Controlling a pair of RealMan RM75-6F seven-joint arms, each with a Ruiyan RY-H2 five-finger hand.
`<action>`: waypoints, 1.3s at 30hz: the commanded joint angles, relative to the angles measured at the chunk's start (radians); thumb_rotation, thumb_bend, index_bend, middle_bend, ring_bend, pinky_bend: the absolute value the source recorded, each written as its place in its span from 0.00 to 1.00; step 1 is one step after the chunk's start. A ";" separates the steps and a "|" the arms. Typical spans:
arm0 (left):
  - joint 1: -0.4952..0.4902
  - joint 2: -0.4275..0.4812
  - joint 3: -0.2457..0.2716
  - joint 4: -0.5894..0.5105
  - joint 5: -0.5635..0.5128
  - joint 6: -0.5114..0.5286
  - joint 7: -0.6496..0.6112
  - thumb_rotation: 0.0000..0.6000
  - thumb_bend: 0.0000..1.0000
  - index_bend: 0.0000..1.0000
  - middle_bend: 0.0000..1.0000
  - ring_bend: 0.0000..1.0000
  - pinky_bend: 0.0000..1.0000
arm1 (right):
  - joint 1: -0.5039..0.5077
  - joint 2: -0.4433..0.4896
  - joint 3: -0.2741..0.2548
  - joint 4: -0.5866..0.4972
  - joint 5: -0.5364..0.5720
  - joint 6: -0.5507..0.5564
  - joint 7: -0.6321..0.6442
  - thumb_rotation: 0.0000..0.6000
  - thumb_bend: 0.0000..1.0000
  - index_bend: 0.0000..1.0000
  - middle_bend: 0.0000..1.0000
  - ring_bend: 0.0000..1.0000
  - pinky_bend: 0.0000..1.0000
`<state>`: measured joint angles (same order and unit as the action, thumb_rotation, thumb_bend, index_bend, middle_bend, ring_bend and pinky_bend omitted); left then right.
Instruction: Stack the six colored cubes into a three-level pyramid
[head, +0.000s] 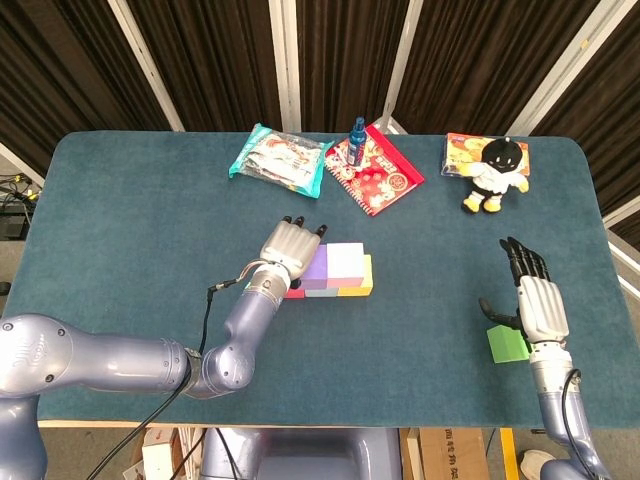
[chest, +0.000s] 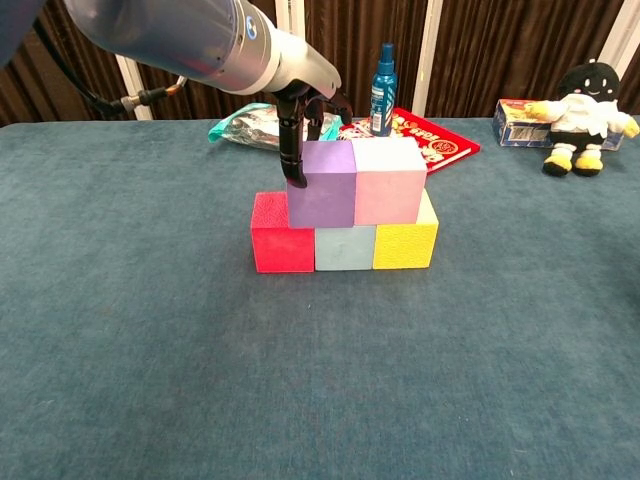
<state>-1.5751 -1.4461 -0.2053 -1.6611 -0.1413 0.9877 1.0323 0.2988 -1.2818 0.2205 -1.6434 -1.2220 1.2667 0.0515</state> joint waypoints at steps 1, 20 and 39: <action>0.002 -0.001 0.000 0.001 0.001 0.000 0.001 1.00 0.37 0.04 0.38 0.09 0.14 | 0.000 -0.001 0.001 0.001 0.001 0.001 0.000 1.00 0.33 0.00 0.00 0.00 0.00; 0.016 -0.002 -0.006 -0.003 0.019 -0.003 -0.001 1.00 0.29 0.00 0.30 0.09 0.14 | -0.001 -0.001 -0.001 0.003 -0.003 0.002 0.001 1.00 0.33 0.00 0.00 0.00 0.00; 0.045 0.029 0.000 -0.039 0.051 0.016 -0.020 1.00 0.17 0.00 0.18 0.08 0.14 | -0.003 -0.001 -0.002 0.002 -0.003 0.004 0.000 1.00 0.33 0.00 0.00 0.00 0.00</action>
<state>-1.5317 -1.4188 -0.2065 -1.6990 -0.0917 1.0023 1.0137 0.2961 -1.2833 0.2186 -1.6416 -1.2252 1.2707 0.0511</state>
